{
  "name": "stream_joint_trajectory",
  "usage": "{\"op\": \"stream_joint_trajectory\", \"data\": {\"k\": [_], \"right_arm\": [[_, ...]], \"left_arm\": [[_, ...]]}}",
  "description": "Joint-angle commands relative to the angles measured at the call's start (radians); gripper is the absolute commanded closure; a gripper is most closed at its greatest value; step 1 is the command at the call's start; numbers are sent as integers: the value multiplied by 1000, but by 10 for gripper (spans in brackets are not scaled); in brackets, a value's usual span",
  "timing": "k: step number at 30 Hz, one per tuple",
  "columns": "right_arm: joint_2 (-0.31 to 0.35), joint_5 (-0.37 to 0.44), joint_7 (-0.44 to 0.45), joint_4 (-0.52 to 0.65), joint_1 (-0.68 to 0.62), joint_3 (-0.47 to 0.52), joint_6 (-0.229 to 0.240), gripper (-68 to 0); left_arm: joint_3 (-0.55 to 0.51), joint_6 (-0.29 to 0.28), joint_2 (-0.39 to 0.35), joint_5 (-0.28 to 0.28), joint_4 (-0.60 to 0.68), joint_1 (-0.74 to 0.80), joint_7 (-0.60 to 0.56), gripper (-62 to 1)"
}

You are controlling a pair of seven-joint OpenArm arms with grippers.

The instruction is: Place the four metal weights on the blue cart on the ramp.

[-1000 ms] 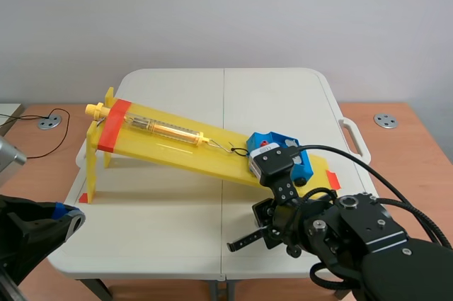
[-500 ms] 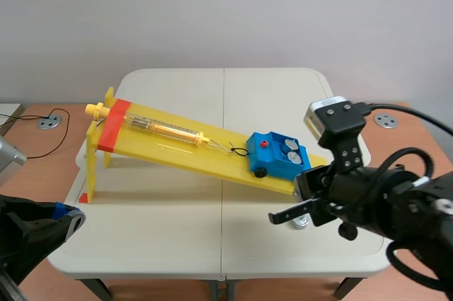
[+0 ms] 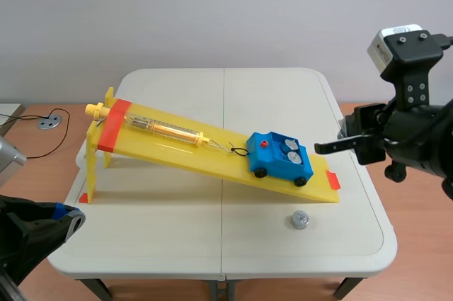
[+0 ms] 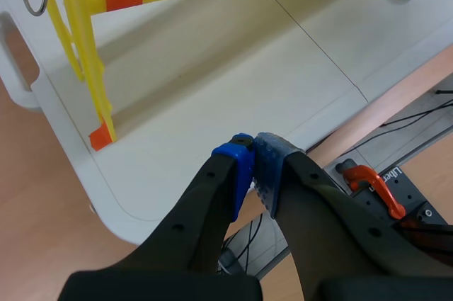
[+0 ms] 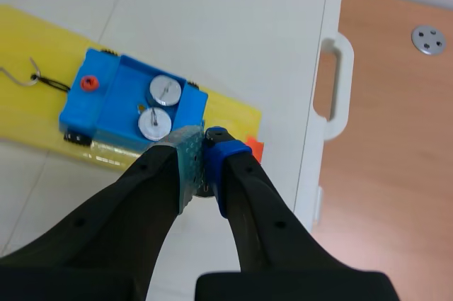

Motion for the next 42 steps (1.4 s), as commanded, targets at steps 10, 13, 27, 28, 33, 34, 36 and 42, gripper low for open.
{"op": "stream_joint_trajectory", "data": {"k": [10, 13, 27, 28, 33, 34, 36, 42], "right_arm": [[-77, -126, 178, -197, 298, -119, -95, -8], [-98, -160, 193, -243, 332, -150, -100, -8], [-153, -241, 228, -363, 407, -223, -157, -8], [-154, -241, 232, -367, 407, -223, -157, -8], [-155, -254, 266, -389, 407, -223, -168, -8], [-155, -258, 277, -394, 408, -223, -168, -8], [-155, -259, 295, -405, 408, -223, -168, -8], [-155, -259, 303, -423, 407, -223, -167, -33]], "left_arm": [[-17, -31, 21, -74, 74, -9, -96, -40], [-17, -31, 21, -74, 74, -9, -96, -40], [-17, -31, 21, -74, 74, -9, -96, -40], [-17, -31, 21, -74, 74, -9, -96, -40], [-17, -31, 21, -74, 74, -9, -96, -40], [-17, -31, 21, -74, 74, -9, -96, -40], [-17, -31, 21, -74, 74, -9, -96, -40], [-17, -31, 21, -74, 74, -9, -96, -40]]}}
